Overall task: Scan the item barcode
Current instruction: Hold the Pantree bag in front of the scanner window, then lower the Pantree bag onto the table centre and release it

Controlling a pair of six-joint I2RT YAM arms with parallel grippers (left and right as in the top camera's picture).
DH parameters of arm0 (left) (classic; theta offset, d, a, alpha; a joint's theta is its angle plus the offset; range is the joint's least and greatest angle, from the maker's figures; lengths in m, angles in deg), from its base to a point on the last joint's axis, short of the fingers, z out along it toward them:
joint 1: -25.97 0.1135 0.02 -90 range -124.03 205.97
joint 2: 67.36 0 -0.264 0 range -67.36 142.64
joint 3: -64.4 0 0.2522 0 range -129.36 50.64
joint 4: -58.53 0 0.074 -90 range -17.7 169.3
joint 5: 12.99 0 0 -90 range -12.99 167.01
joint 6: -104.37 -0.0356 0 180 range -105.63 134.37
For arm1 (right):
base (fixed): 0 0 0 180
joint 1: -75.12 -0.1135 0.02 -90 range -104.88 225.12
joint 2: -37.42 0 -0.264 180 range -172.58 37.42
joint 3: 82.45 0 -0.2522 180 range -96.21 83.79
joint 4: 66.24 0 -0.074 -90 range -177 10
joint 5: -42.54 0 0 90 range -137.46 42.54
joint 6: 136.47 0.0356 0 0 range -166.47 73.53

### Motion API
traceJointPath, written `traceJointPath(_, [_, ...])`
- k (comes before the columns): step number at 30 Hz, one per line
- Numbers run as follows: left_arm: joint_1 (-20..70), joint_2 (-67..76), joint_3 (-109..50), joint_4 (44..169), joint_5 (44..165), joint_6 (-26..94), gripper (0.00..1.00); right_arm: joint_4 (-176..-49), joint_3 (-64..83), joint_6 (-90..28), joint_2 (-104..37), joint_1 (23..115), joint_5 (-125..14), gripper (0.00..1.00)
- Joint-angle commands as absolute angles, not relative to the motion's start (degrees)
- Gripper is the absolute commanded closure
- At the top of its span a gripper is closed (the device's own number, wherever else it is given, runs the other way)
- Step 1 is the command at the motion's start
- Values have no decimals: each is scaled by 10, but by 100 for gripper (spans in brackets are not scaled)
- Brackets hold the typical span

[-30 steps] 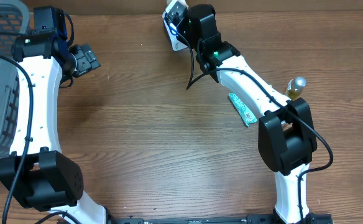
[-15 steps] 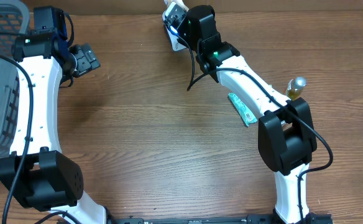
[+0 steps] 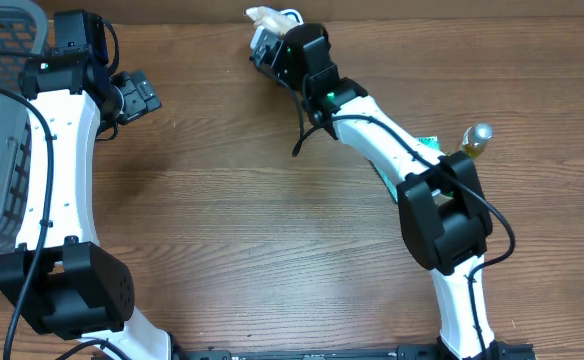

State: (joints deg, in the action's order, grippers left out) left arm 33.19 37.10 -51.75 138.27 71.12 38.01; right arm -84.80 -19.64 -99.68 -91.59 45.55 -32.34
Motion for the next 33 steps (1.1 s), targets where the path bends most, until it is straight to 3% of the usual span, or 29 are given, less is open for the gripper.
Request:
traceJointPath(1, [330,361,-527,1382,705,377,1,-829,-204,-1006,-916,447,-294,69])
traceJointPath(12, [330,361,-527,1382,705,377,1,-812,-205,-998,-912,440,-269,66])
traceJointPath(19, [330,361,-527,1382,705,377,0,-849,-206,-871,-832,436,-277,68])
traceJointPath(26, [330,361,-527,1382,705,377,0,-1011,-206,-670,-728,449,-373,69])
traceJointPath(33, [330,361,-527,1382,705,377,0,-1245,-202,-434,-697,505,-653,69])
